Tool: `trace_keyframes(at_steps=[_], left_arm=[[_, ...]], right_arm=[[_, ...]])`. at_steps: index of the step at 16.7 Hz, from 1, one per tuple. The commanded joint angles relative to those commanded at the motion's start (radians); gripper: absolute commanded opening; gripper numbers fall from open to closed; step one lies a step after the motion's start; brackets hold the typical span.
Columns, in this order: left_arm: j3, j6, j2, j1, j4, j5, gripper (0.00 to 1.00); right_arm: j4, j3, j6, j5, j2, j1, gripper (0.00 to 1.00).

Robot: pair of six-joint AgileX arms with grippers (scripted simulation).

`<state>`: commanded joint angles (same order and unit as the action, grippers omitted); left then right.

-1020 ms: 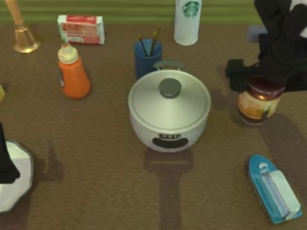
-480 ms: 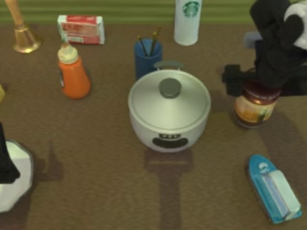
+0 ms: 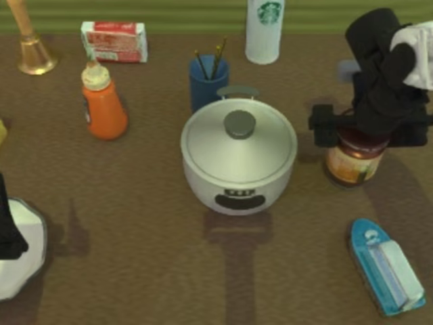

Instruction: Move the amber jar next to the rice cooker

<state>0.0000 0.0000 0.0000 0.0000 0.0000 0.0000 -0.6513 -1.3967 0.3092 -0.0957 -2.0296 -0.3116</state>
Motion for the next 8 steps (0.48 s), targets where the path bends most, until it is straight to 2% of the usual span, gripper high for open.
trace_keyframes(at_steps=[8], left_arm=[[0.000,0.000,0.000,0.000,0.000,0.000,1.00]], right_arm=[[0.000,0.000,0.000,0.000,0.000,0.000,0.60]])
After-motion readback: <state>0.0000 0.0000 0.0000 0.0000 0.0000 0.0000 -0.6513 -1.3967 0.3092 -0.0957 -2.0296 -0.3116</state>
